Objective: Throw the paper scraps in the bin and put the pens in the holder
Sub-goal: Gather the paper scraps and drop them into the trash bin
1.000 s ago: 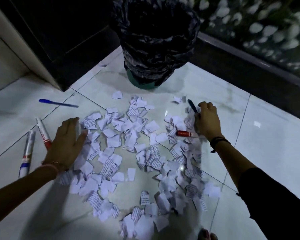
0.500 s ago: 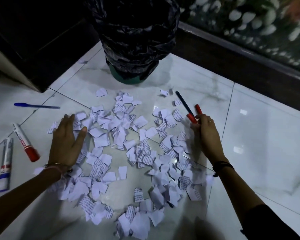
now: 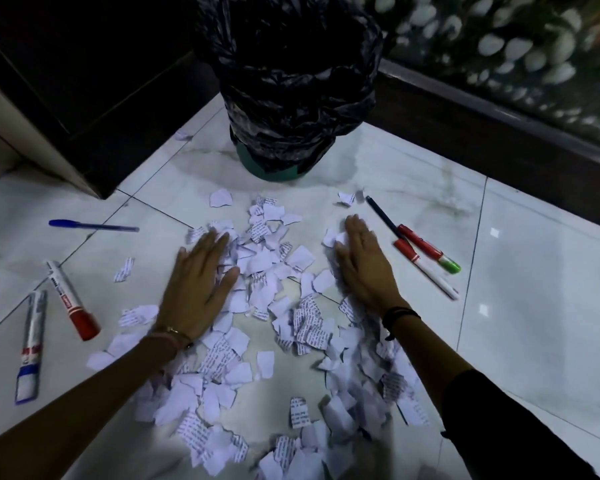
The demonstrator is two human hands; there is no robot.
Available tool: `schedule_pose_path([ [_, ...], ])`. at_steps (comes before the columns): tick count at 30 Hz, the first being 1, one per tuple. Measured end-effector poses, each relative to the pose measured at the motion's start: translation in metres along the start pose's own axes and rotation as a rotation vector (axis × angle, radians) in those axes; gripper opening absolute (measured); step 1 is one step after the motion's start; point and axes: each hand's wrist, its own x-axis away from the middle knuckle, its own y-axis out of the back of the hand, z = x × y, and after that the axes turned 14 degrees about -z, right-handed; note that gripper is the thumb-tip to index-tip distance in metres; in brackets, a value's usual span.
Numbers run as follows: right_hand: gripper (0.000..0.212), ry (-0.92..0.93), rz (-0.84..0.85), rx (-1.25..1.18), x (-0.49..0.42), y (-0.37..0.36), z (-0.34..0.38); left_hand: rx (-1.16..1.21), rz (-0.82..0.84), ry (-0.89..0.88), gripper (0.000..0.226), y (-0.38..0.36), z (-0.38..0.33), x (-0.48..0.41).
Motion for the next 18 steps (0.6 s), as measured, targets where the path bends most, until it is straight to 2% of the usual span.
schedule_pose_path([
  [2, 0.058, 0.120, 0.066, -0.085, 0.004, 0.004, 0.008, 0.032, -0.081, 0.062, 0.060, 0.003, -0.003, -0.019],
  [4, 0.056, 0.152, 0.032, -0.104, -0.005, 0.006, 0.008, 0.070, -0.130, 0.175, 0.058, 0.005, 0.001, -0.044],
  [7, 0.055, -0.019, -0.113, -0.118, -0.037, 0.001, 0.003, 0.063, -0.093, 0.208, 0.061, 0.000, 0.008, -0.081],
  [11, 0.061, -0.075, -0.047, -0.083, -0.067, -0.013, 0.007, 0.069, 0.050, 0.184, 0.060, -0.019, 0.004, -0.110],
  [18, 0.052, 0.308, 0.200, -0.095, -0.050, -0.042, 0.048, 0.131, 0.274, -0.063, 0.061, -0.029, -0.016, -0.086],
])
